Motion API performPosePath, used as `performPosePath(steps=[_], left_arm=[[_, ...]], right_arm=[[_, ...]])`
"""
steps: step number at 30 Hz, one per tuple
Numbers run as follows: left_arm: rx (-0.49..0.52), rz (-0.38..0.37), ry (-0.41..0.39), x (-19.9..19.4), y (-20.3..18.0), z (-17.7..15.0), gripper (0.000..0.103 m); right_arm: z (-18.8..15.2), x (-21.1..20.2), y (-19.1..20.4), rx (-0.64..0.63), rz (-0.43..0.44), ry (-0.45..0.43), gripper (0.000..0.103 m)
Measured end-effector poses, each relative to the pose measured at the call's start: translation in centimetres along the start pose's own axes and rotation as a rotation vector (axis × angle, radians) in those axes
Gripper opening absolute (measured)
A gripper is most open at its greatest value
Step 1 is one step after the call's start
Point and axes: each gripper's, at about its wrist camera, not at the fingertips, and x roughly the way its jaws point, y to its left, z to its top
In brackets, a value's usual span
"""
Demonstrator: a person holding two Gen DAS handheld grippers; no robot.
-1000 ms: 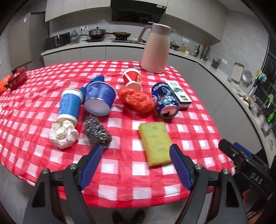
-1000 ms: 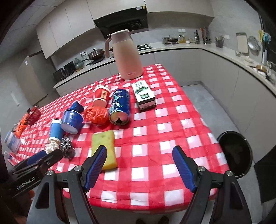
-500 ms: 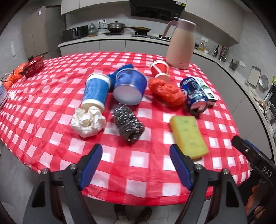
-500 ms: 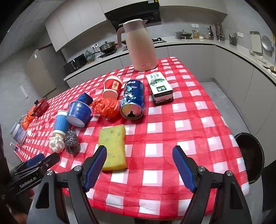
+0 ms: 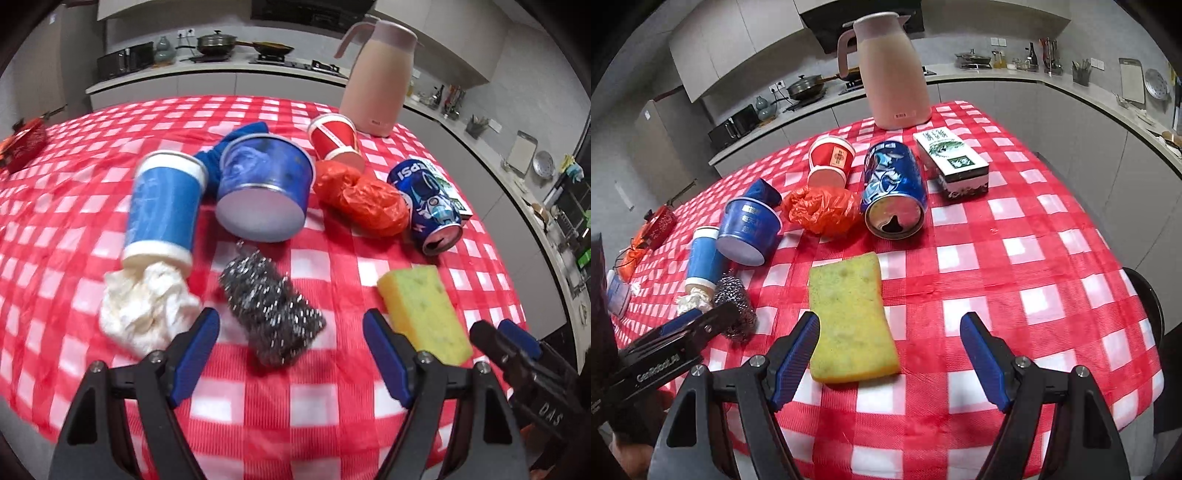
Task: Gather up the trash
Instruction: 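Grasp the steel wool with the left tool while the right tool grasps the yellow-green sponge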
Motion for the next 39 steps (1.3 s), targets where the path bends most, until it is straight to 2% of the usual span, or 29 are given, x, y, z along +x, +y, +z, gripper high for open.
performPosePath(steps=[7, 13, 17, 19, 24, 25, 26, 27, 33, 39], left_arm=[[0.019, -0.038, 0.040, 2.6, 0.8, 0.6, 0.079], [0.063, -0.054, 0.044, 3.0, 1.3, 0.5, 0.058], [0.050, -0.077, 0.046, 2.7, 1.9, 0.4, 0.048], [0.049, -0.089, 0.048, 2.5, 2.0, 0.3, 0.044], [0.072, -0.107, 0.053, 2.3, 1.6, 0.2, 0.043], [0.076, -0.103, 0.052, 2.2, 1.5, 0.0, 0.043], [0.073, -0.104, 0.054, 2.2, 1.6, 0.0, 0.043], [0.066, -0.110, 0.057, 2.2, 1.6, -0.1, 0.043], [0.059, -0.116, 0.032, 1.2, 1.1, -0.2, 0.043], [0.062, -0.124, 0.015, 0.1, -0.6, -0.4, 0.043]], right_arm=[[0.1, 2.4, 1.0, 0.008, -0.037, 0.032, 0.080], [0.2, 4.7, 2.0, 0.003, -0.029, 0.077, 0.080], [0.4, 5.2, 2.8, -0.015, -0.019, 0.078, 0.080], [0.4, 5.2, 3.0, -0.018, -0.007, 0.076, 0.080], [0.0, 5.7, 3.9, -0.075, -0.001, 0.089, 0.080], [-0.1, 5.6, 4.0, -0.085, 0.000, 0.088, 0.078], [-0.2, 5.6, 4.1, -0.089, 0.001, 0.089, 0.065], [-0.2, 5.5, 4.2, -0.106, -0.007, 0.081, 0.059], [-0.3, 4.7, 3.4, -0.095, 0.032, 0.058, 0.048], [0.3, 2.4, 0.9, -0.036, 0.044, 0.016, 0.048]])
